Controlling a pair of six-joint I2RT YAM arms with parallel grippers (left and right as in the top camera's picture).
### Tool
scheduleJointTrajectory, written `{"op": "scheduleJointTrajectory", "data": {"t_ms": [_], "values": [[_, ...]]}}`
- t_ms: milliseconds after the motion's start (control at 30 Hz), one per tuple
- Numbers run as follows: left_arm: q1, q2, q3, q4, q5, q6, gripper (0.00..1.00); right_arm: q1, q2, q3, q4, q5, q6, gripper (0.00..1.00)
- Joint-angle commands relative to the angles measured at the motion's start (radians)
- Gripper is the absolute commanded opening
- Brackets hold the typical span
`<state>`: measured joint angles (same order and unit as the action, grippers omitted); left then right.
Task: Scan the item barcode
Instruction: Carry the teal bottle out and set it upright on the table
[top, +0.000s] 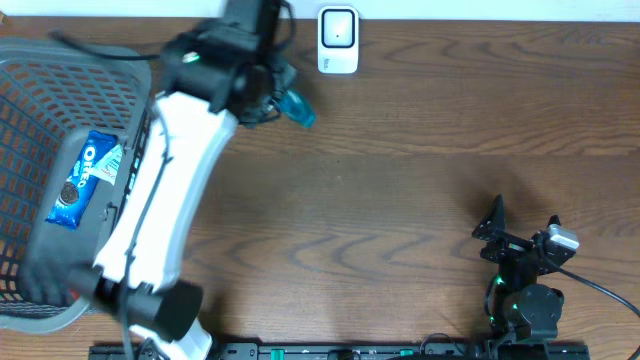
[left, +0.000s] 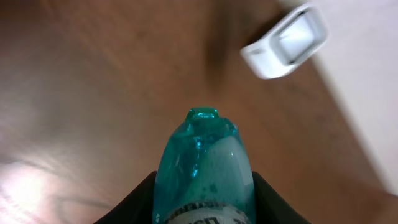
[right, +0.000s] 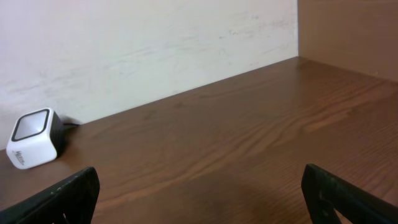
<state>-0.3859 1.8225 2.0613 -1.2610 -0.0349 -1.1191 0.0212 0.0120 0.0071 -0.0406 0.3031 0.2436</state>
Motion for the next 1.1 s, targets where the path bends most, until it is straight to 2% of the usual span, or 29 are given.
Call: {"op": "scheduleJointTrajectory", "data": {"t_ms": [0,267,400,800,1067], "values": [[0.002,0.05,0.024,-0.026,-0.064,0.002,0.34,0.011,-0.005,-0.002,-0.004,-0.002,-0.013,0.99],[0.002,0.195,0.024,-0.074,-0.063,0.026,0.34,0.011,-0.005,-0.002,-0.004,-0.002,-0.013,0.99],[0.002,0.239,0.024,-0.114,-0.068,-0.018,0.34,0.011,-0.005,-0.002,-0.005,-0.002,-0.013,0.99],[-0.061,0.271,0.003,-0.159,-0.275,-0.531,0.34,0.011,-0.005,-0.002,-0.005,-0.002,-0.013,0.99],[-0.083,0.278,-0.075,-0.138,-0.312,-0.675,0.34,0.011,-0.005,-0.002,-0.005,-0.002,-0.013,0.99]]}}
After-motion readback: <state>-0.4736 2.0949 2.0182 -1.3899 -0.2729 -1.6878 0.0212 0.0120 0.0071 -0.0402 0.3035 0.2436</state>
